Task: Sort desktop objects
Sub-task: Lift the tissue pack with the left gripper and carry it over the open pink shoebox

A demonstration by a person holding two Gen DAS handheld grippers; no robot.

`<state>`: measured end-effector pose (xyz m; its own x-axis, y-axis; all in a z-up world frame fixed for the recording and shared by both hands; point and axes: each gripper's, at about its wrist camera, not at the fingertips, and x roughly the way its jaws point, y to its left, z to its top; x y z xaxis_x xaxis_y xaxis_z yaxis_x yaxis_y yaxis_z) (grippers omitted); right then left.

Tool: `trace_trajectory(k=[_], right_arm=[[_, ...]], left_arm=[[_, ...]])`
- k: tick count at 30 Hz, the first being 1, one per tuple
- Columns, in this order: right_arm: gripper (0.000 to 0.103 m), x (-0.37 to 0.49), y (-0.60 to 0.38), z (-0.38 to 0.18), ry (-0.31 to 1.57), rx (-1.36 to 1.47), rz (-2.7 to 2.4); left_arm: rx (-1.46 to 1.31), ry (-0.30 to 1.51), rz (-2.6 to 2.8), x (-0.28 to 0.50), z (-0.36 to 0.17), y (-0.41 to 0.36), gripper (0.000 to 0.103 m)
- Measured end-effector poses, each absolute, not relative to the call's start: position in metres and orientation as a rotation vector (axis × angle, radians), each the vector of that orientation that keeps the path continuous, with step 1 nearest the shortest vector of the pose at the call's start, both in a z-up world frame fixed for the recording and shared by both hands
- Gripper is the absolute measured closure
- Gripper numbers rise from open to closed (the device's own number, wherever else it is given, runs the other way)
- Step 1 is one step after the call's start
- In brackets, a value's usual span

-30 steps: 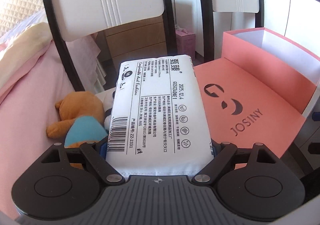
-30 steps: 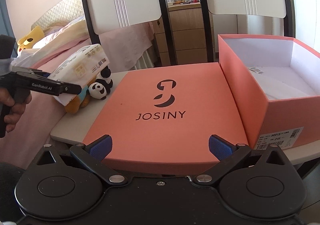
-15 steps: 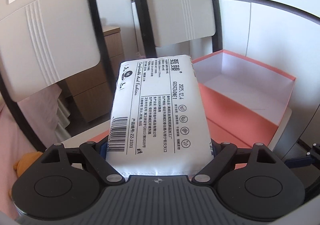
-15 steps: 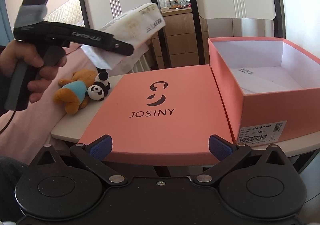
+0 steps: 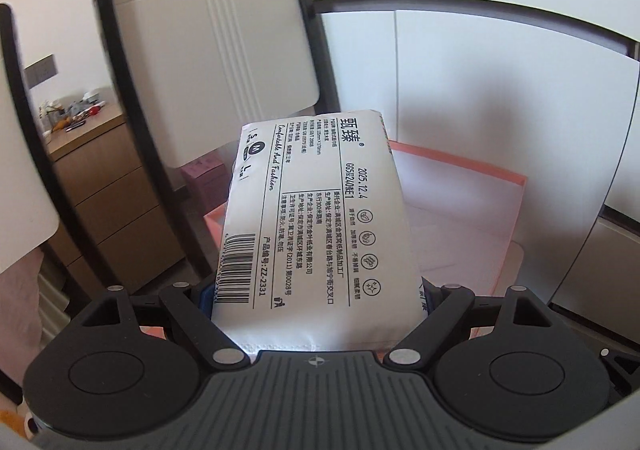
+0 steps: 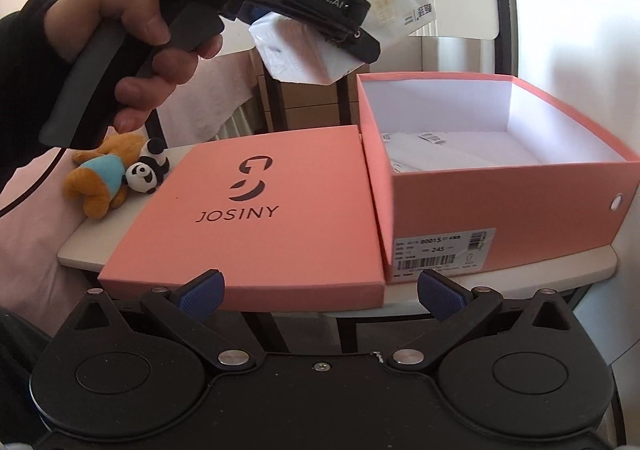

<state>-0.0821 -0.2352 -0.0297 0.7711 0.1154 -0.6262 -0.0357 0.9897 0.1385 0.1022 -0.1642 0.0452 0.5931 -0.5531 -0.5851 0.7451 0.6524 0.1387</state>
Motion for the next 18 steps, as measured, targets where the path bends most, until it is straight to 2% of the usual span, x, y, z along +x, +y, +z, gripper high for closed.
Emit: trace_trajectory(k=[18], right_arm=[[0.000, -0.088, -0.262, -0.039, 0.731, 0.106, -0.003]], left_arm=[[0.601, 0.587, -0.945, 0.126, -0.007, -0.269, 0.015]])
